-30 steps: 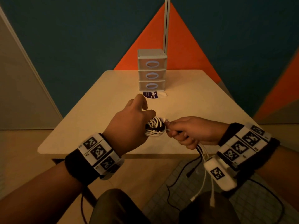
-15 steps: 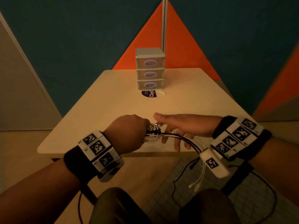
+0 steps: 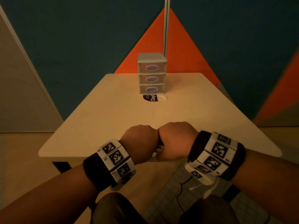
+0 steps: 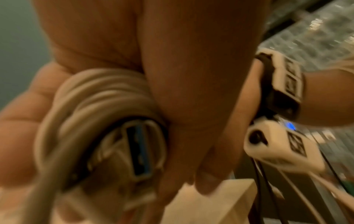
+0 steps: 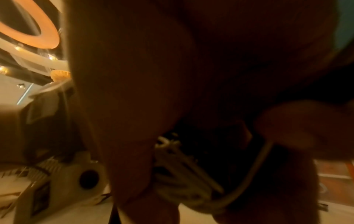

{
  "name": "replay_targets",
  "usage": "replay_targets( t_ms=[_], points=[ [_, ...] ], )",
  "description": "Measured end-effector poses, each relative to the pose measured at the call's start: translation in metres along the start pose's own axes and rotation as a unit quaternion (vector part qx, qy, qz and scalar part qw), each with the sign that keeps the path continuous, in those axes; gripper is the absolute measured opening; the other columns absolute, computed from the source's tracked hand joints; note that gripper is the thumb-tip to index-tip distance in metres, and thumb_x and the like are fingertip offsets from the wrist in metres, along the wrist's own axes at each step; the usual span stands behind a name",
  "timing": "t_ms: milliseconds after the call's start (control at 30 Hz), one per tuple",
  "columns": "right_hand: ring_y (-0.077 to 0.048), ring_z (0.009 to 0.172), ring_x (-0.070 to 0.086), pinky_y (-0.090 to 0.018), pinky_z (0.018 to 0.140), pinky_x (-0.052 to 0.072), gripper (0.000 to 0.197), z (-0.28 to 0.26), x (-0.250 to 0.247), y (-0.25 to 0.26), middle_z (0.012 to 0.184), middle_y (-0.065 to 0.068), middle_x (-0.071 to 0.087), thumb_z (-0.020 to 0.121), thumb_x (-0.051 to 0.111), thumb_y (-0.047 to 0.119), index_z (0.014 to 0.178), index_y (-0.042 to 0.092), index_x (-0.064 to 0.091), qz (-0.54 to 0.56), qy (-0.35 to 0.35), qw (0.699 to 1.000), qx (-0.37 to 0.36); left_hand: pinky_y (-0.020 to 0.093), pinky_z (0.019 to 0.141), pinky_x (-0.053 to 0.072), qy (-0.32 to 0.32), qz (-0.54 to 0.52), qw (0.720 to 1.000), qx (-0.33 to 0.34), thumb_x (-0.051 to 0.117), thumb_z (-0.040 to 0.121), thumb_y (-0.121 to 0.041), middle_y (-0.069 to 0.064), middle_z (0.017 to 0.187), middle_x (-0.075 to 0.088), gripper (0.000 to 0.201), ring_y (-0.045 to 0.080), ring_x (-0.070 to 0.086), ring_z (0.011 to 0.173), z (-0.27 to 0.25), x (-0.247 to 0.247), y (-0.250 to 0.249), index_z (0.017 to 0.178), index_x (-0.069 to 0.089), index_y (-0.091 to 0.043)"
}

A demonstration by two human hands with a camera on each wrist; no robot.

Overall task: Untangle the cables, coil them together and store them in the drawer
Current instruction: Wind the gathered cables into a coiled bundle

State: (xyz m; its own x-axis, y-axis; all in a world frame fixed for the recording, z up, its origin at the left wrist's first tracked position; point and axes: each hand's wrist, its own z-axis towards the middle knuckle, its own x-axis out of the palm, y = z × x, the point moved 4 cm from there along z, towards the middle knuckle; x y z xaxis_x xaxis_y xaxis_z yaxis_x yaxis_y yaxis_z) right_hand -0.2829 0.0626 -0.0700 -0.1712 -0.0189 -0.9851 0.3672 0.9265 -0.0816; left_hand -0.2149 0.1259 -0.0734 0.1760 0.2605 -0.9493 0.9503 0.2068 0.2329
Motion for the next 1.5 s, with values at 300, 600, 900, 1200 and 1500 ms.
replay_targets(
  t_ms=[300, 600, 900, 1200, 1500],
  points=[
    [-0.021, 0.08, 0.057, -0.03, 0.067, 0.038, 0.03, 0.003, 0.014, -0.013, 0.092, -0.002, 0.062, 0.094, 0.052, 0.054, 0.092, 0.024, 0.054, 0.128, -0.01, 0.991, 0.038, 0.037, 0.082, 0.054, -0.119, -0.08, 0.99, 0.007, 0.068, 0.082, -0.044, -0.002, 0.115, 0.062, 0.05, 0.022, 0.059, 0.105, -0.001, -0.001, 0.024, 0.126, 0.051, -0.026],
    [-0.019, 0.081, 0.063, -0.029, 0.07, 0.053, 0.039, 0.008, 0.016, -0.018, 0.089, 0.0, 0.064, 0.085, 0.065, 0.056, 0.101, 0.02, 0.064, 0.132, 0.082, 0.988, 0.016, 0.029, 0.07, 0.033, -0.07, -0.011, 0.997, 0.027, 0.057, 0.092, -0.028, 0.003, 0.111, 0.061, 0.029, 0.025, 0.06, 0.098, -0.005, 0.003, 0.015, 0.119, 0.052, -0.02],
    [-0.021, 0.08, 0.063, -0.037, 0.074, 0.052, 0.026, 0.009, 0.007, -0.03, 0.089, -0.001, 0.066, 0.091, 0.062, 0.049, 0.099, 0.024, 0.065, 0.209, 0.059, 0.976, 0.017, 0.031, 0.073, 0.05, -0.18, -0.16, 0.968, 0.062, 0.066, 0.085, -0.035, -0.008, 0.117, 0.061, 0.067, 0.017, 0.063, 0.095, -0.01, -0.008, 0.034, 0.142, 0.032, -0.038],
    [-0.015, 0.05, 0.027, -0.03, 0.049, 0.019, 0.028, -0.002, -0.018, -0.036, 0.066, 0.0, 0.05, 0.095, 0.066, 0.036, 0.095, 0.008, 0.063, 0.569, 0.076, 0.813, -0.094, 0.042, 0.099, 0.053, -0.215, -0.549, 0.795, 0.144, 0.079, 0.071, -0.061, -0.017, 0.134, 0.061, 0.083, 0.007, 0.06, 0.121, -0.017, 0.001, 0.06, 0.143, 0.045, -0.038],
    [-0.031, 0.079, 0.044, -0.035, 0.059, 0.033, 0.012, -0.01, -0.022, 0.013, 0.08, -0.01, 0.055, 0.09, 0.07, 0.031, 0.079, 0.035, 0.07, 0.608, 0.077, 0.774, -0.156, 0.02, 0.072, 0.056, -0.18, -0.733, 0.58, 0.306, 0.069, 0.089, -0.016, 0.03, 0.119, 0.063, 0.029, 0.017, 0.072, 0.095, -0.028, -0.031, 0.028, 0.11, 0.061, 0.003]
  ],
)
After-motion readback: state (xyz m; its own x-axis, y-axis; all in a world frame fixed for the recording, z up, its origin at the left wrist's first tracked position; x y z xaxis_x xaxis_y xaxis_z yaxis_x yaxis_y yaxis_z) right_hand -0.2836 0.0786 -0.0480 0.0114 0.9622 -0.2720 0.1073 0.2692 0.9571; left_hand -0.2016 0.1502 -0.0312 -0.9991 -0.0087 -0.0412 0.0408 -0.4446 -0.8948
